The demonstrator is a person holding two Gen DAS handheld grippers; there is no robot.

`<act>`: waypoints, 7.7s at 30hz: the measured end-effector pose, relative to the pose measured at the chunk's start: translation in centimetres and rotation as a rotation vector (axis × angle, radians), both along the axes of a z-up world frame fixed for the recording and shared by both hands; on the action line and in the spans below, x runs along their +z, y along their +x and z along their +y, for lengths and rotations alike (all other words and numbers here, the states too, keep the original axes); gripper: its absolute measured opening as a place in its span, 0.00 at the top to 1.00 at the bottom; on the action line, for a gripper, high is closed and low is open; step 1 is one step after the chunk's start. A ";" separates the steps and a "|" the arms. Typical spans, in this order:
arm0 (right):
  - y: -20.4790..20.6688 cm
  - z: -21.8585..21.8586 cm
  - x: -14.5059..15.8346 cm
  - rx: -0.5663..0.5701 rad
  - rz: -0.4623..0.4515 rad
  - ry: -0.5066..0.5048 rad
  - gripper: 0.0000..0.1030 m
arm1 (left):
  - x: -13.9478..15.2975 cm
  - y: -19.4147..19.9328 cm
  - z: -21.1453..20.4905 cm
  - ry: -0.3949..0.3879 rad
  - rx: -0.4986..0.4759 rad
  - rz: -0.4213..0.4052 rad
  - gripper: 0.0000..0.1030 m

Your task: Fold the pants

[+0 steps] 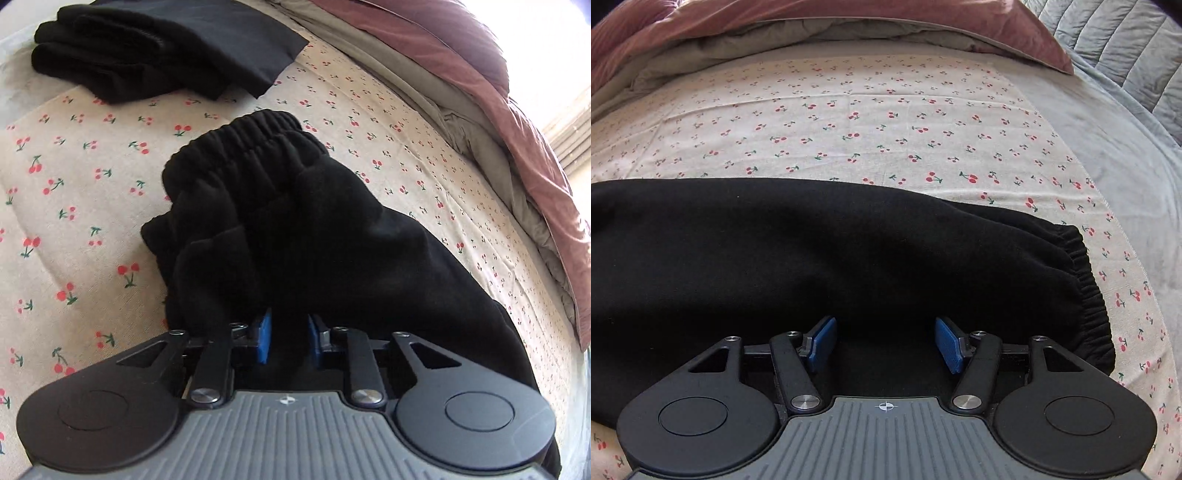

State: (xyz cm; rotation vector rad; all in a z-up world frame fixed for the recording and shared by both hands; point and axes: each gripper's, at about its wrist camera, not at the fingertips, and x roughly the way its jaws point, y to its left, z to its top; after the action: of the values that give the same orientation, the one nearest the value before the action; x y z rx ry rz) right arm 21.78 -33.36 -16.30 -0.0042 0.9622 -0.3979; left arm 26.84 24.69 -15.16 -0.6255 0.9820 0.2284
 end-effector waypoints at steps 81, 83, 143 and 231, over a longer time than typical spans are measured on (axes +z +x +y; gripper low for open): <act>-1.6 34.7 -3.7 0.884 -0.102 0.215 0.80 | 6.9 -0.3 -1.9 0.216 -0.161 -0.371 0.42; -1.6 32.9 -2.1 0.853 -0.139 0.305 0.69 | 5.1 1.5 -3.5 0.171 -0.230 -0.276 0.38; 16.6 23.6 -1.7 0.936 -0.098 0.517 0.50 | -0.7 6.0 -7.3 0.249 -0.326 -0.032 0.00; 2.4 18.1 -1.5 0.717 -0.024 0.106 0.39 | -0.3 1.5 -11.2 0.228 -0.420 -0.149 0.19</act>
State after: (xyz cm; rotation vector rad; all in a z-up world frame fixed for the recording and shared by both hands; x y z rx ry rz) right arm 24.21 -15.24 -17.82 -0.2416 0.8920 0.3129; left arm 28.30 13.46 -15.50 -0.2146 0.9054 -0.0780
